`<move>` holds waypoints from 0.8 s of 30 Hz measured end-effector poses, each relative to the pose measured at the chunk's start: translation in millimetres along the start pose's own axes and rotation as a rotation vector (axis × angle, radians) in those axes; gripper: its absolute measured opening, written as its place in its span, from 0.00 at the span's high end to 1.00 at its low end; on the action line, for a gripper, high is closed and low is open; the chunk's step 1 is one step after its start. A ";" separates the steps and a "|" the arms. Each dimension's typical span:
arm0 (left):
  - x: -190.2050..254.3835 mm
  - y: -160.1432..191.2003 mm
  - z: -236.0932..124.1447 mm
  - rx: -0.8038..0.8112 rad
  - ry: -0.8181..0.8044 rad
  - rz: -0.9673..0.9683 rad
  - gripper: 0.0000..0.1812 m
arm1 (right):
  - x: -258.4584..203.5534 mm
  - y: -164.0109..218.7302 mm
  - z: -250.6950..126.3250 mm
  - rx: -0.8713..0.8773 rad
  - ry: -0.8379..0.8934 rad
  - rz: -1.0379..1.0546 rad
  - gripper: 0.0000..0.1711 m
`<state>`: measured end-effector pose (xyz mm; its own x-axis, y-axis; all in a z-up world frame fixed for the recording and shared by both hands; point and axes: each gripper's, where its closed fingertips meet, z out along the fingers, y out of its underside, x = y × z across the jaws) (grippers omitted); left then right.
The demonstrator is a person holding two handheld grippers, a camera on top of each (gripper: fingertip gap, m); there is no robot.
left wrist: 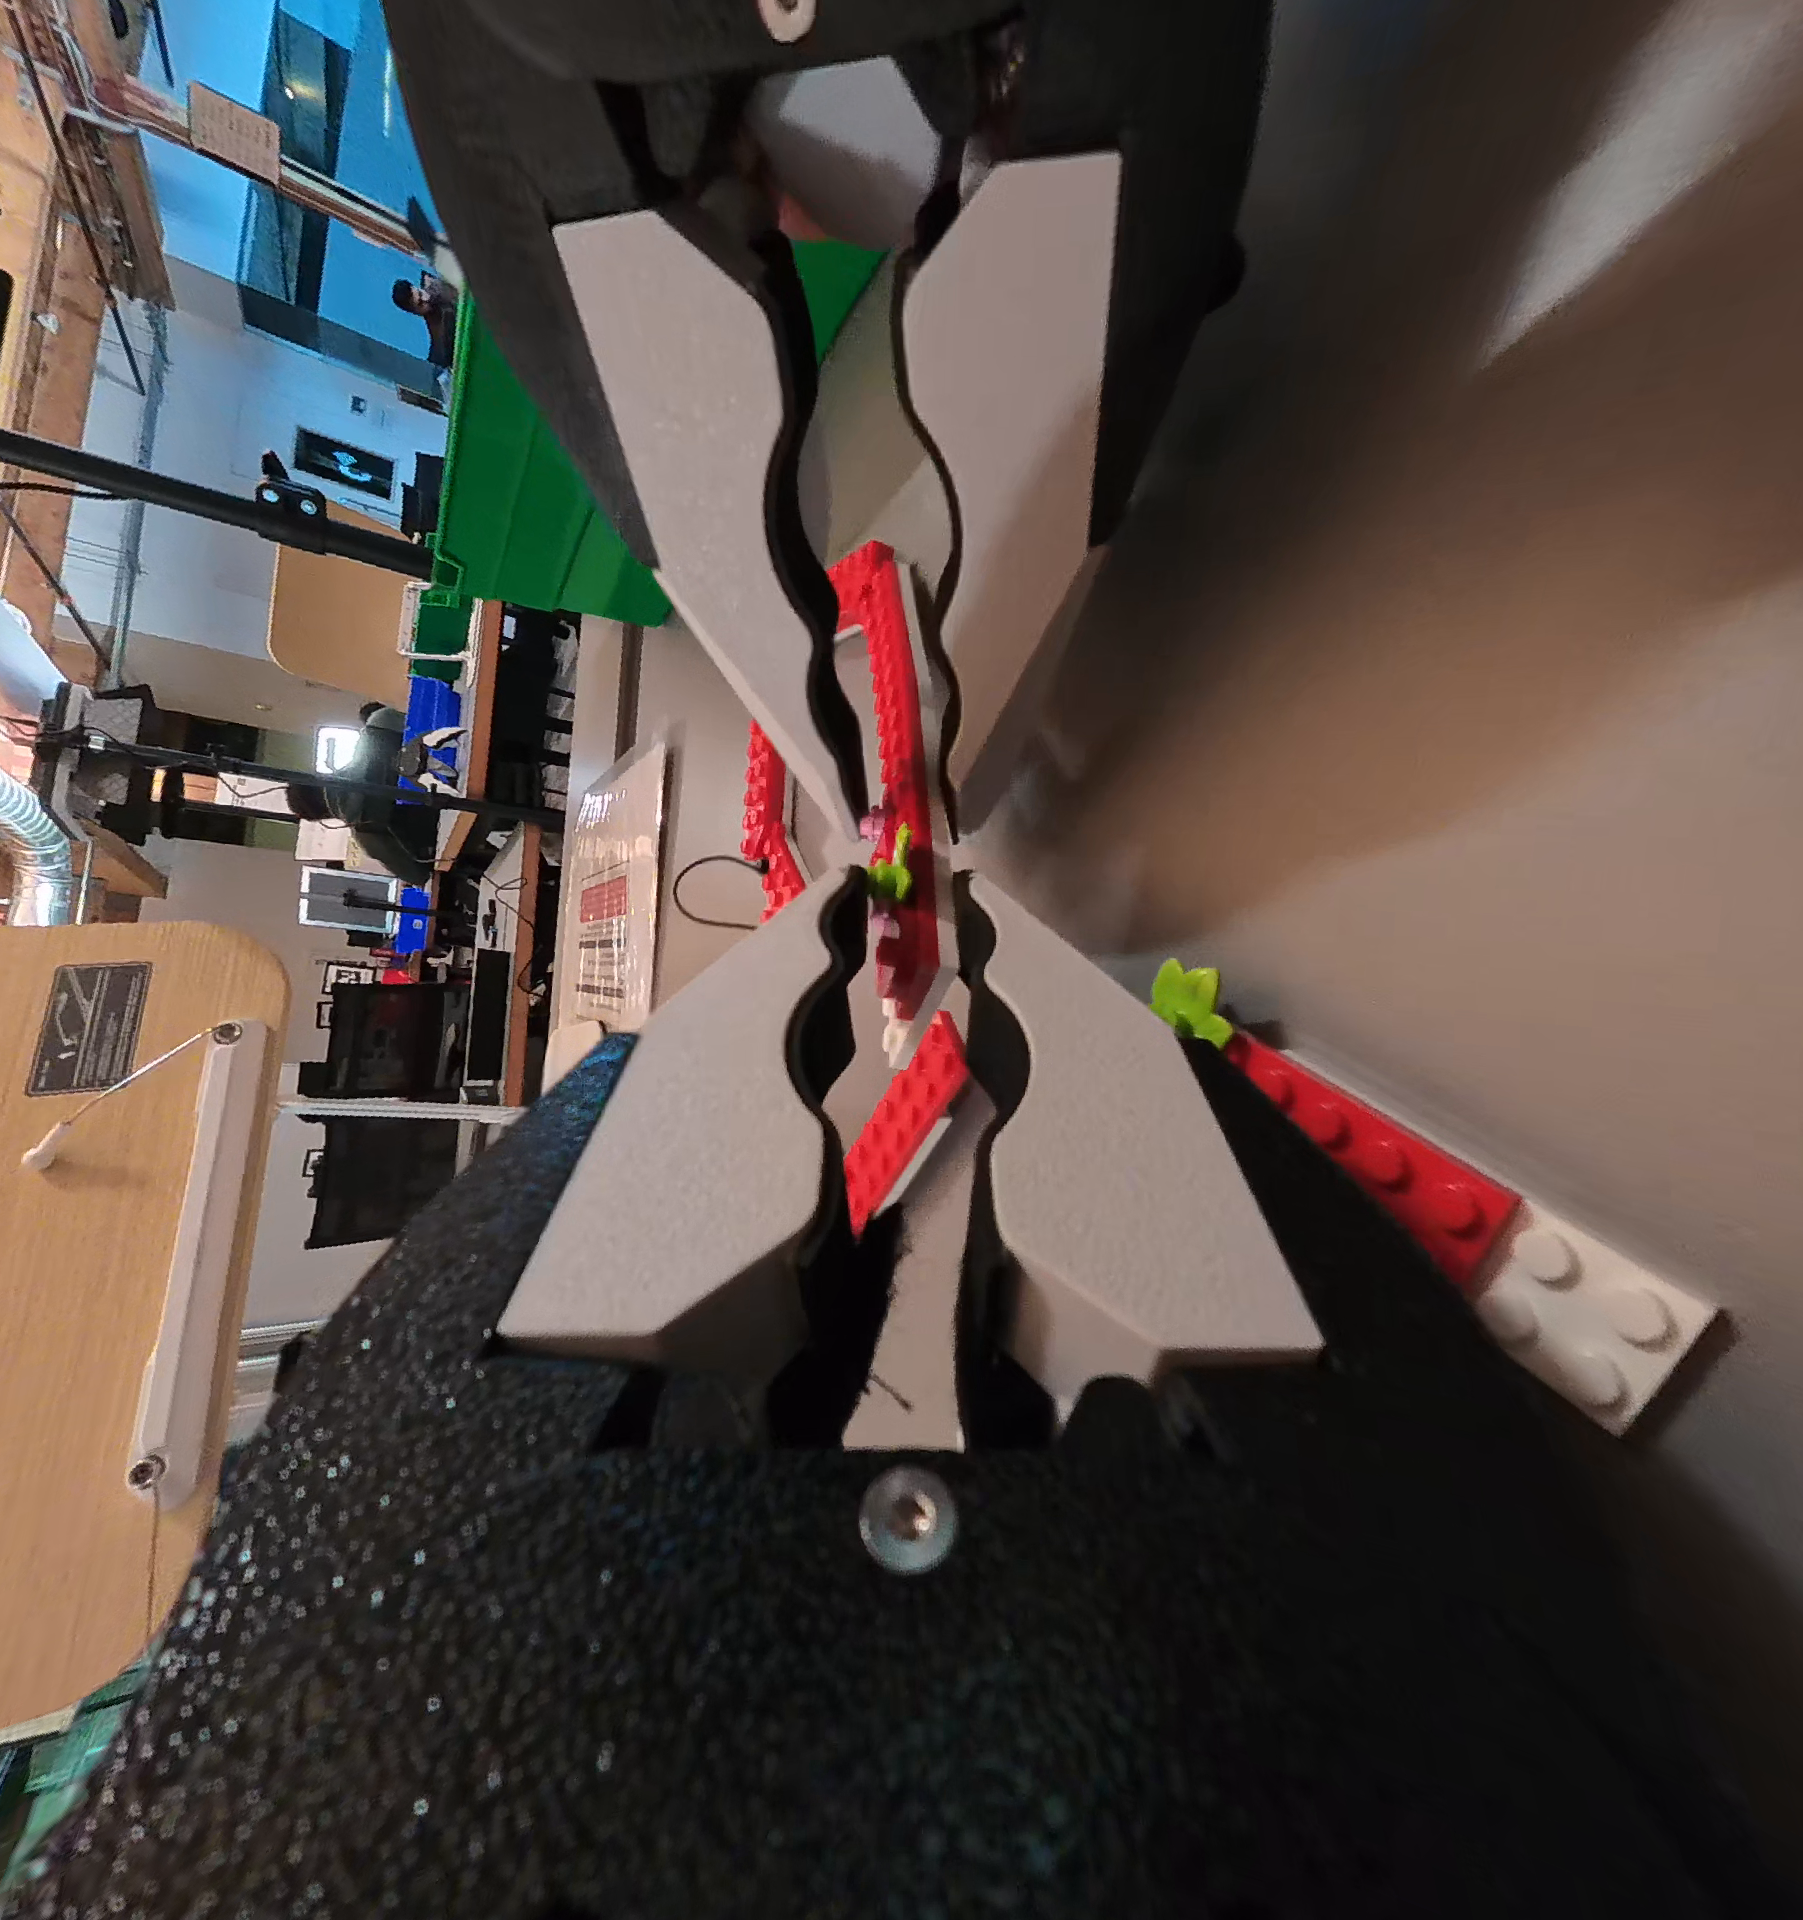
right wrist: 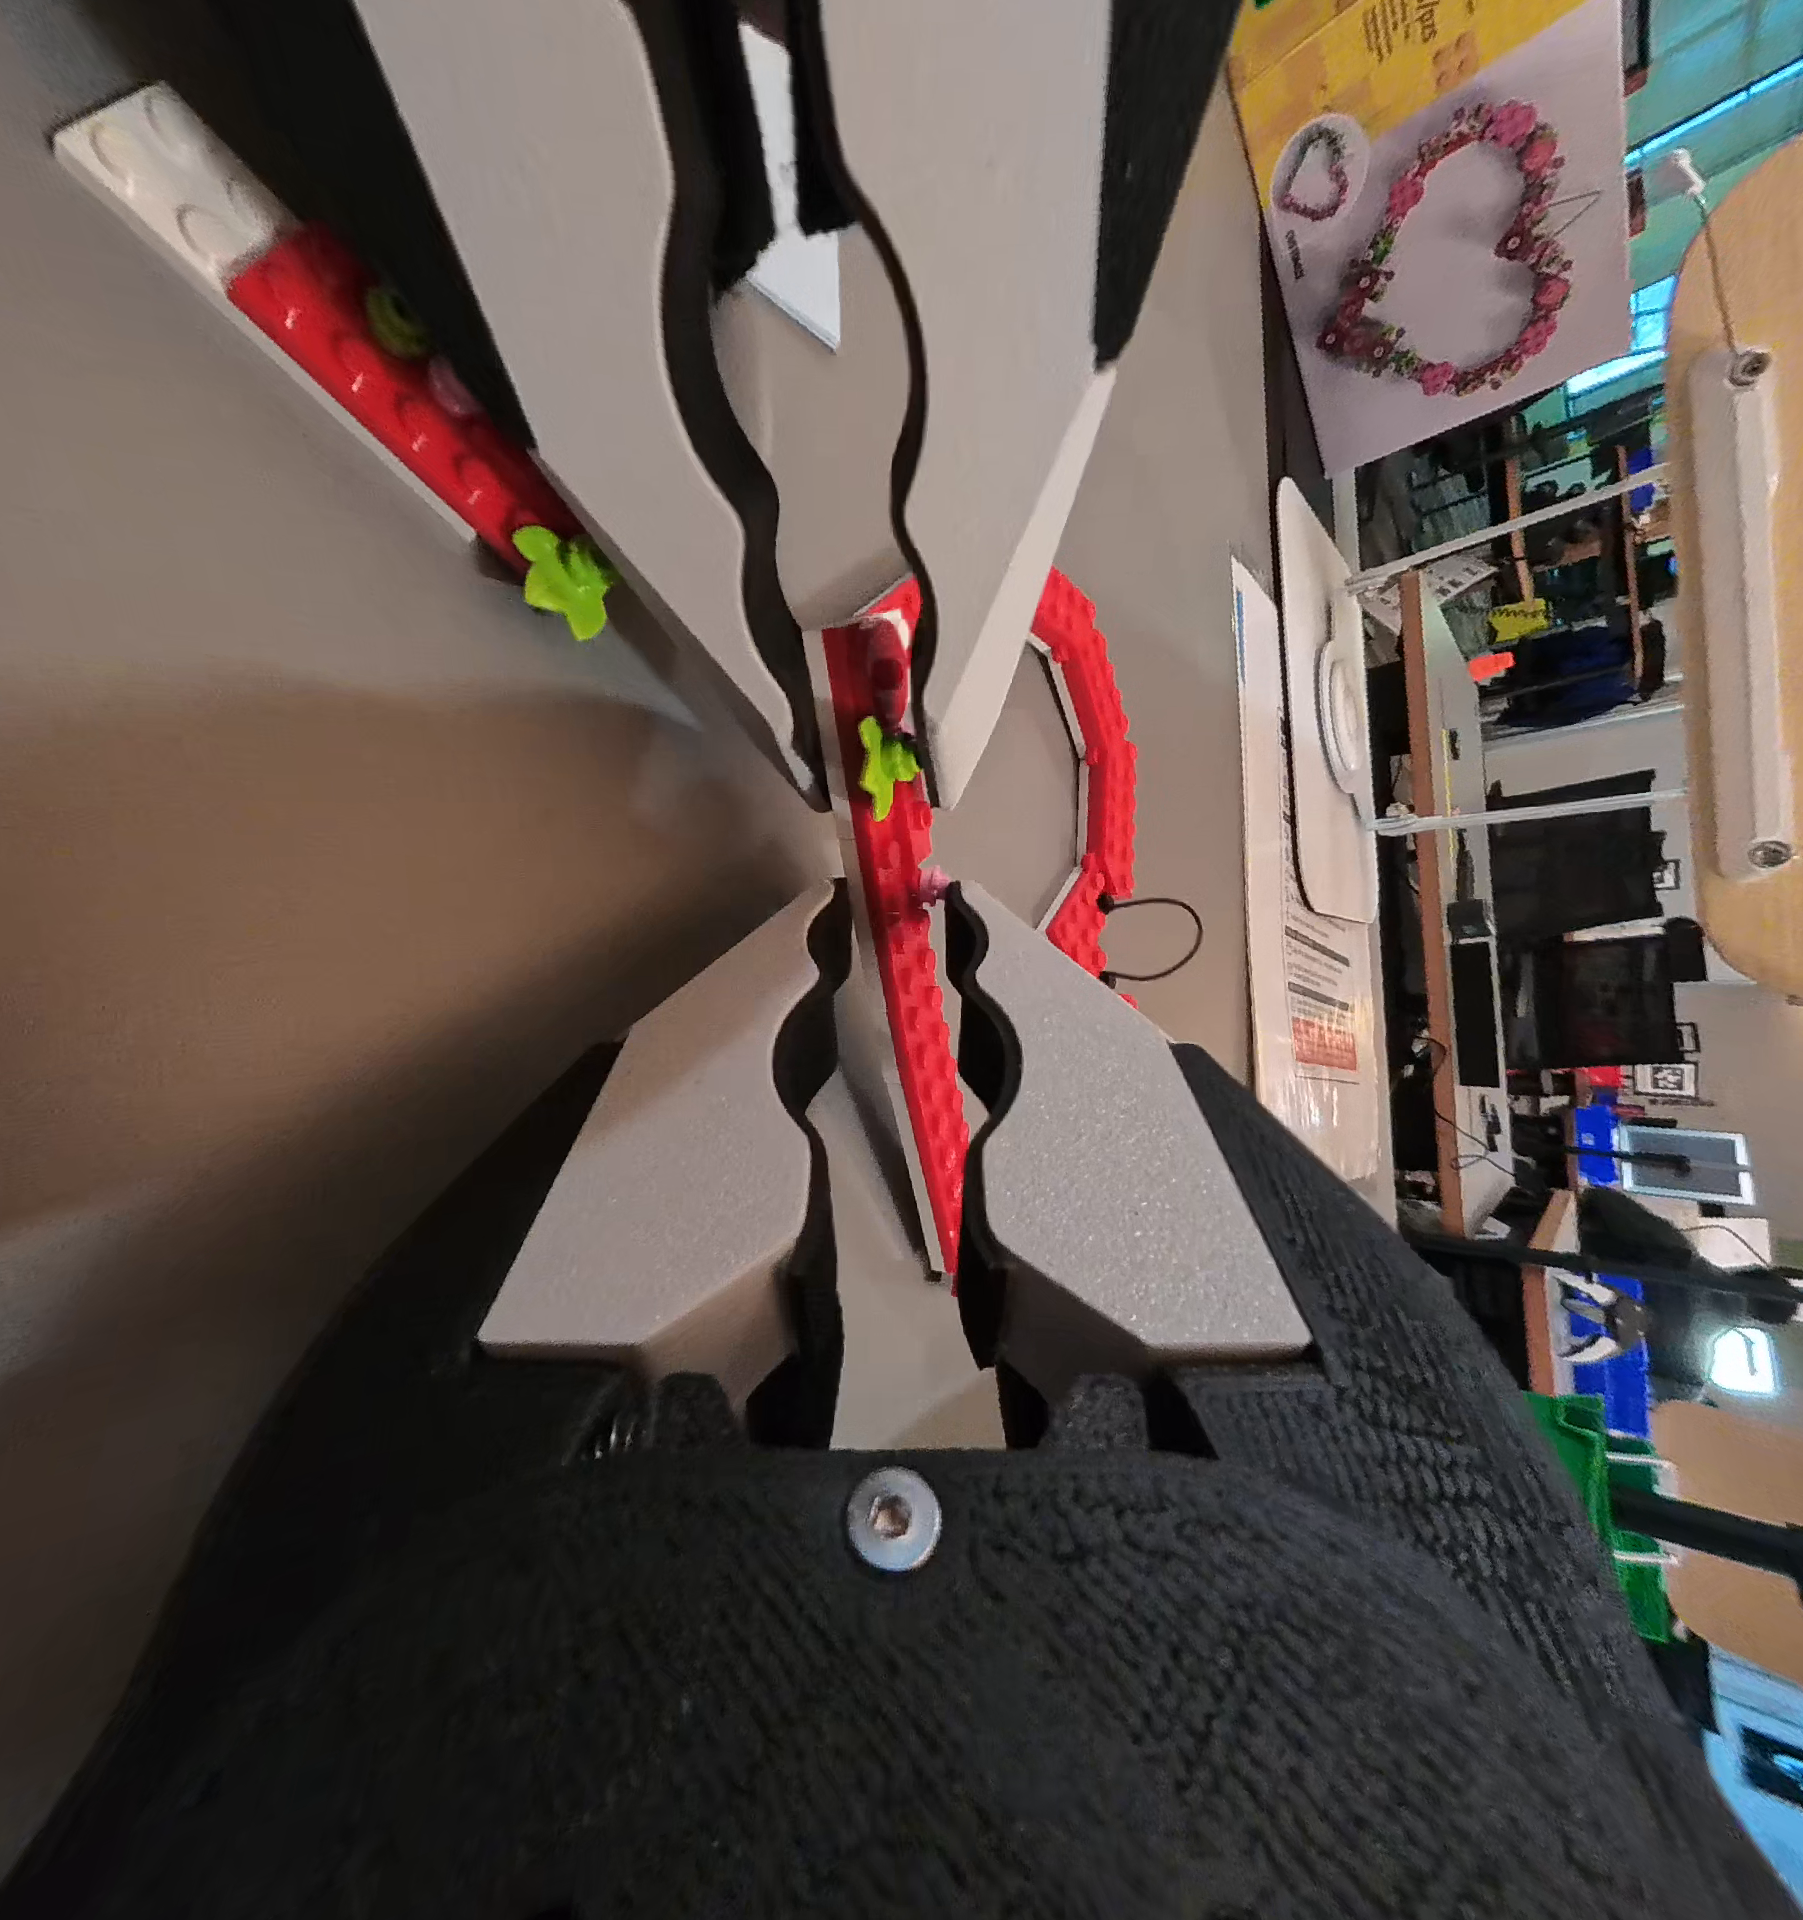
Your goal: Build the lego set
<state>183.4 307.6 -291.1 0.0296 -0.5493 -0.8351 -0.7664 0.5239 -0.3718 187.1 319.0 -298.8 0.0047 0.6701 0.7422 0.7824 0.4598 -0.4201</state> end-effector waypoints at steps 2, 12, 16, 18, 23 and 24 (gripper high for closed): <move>0.1 0.6 0.1 0.001 0.001 -0.002 0.92 | 0.1 -0.3 0.0 -0.002 0.014 -0.018 0.91; -0.7 3.2 1.0 -0.016 0.002 -0.007 0.92 | 1.3 -0.4 -1.0 -0.019 0.071 -0.115 0.94; -1.1 3.2 1.5 -0.018 -0.001 -0.004 0.92 | 1.7 0.2 -1.3 -0.027 0.079 -0.139 0.95; -0.3 3.8 2.2 -0.024 0.001 0.003 0.92 | 1.2 1.1 -0.9 -0.037 0.078 -0.155 0.95; -2.0 3.2 1.3 -0.015 -0.001 -0.012 0.93 | 1.0 0.2 -1.3 -0.024 0.056 -0.102 0.93; -2.6 4.4 1.4 -0.021 -0.006 -0.009 0.93 | -0.5 1.4 -1.7 -0.026 0.030 -0.067 0.90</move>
<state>180.9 312.3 -291.1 0.0402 -0.5500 -0.8342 -0.7796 0.5050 -0.3705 189.3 318.3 -298.8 -0.0300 0.6201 0.7840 0.7974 0.4878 -0.3553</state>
